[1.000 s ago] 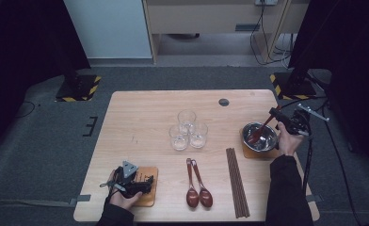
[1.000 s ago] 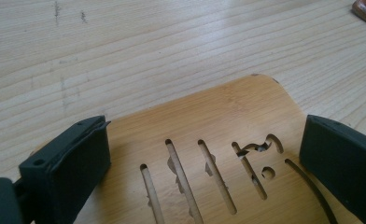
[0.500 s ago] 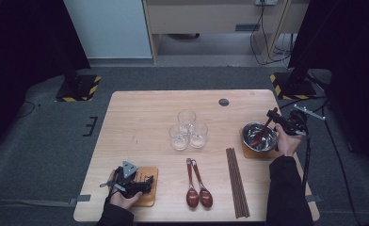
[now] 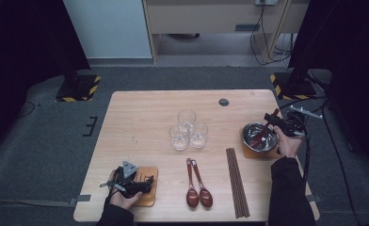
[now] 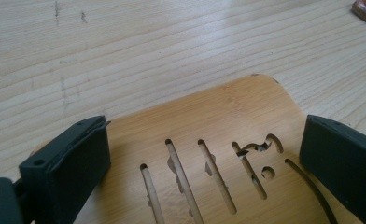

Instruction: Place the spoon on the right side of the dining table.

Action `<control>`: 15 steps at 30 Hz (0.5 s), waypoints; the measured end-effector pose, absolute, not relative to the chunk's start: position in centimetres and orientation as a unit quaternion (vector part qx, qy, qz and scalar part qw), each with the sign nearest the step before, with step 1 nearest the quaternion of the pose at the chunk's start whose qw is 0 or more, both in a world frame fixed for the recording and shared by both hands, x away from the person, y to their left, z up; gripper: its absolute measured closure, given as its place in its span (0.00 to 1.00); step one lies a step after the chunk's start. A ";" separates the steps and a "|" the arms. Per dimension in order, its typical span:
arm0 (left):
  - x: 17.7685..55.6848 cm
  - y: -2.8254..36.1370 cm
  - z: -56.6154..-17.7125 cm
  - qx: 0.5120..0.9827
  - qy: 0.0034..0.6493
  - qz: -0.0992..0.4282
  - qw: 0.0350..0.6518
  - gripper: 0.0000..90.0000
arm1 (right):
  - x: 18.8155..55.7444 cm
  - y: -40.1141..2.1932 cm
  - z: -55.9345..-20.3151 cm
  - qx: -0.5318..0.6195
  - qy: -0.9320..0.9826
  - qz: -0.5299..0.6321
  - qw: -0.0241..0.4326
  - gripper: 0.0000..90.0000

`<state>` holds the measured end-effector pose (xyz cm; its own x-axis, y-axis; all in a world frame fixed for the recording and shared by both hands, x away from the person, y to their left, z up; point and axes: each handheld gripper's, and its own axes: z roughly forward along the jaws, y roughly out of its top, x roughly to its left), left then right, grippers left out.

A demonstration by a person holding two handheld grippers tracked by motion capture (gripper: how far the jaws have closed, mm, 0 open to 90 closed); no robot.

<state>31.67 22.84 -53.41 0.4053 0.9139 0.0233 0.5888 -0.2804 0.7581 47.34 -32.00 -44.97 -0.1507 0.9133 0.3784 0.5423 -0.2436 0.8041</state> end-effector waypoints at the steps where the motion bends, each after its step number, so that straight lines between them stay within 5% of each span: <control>1: 31.7 22.8 -53.4 0.765 0.491 0.236 0.344 0.01 | 47.3 -32.0 -45.0 0.622 0.587 0.481 0.192 0.69; 15: 31.7 22.8 -53.4 0.764 0.492 0.236 0.344 0.01 | 46.7 -31.8 -45.1 0.603 0.629 0.446 0.203 0.54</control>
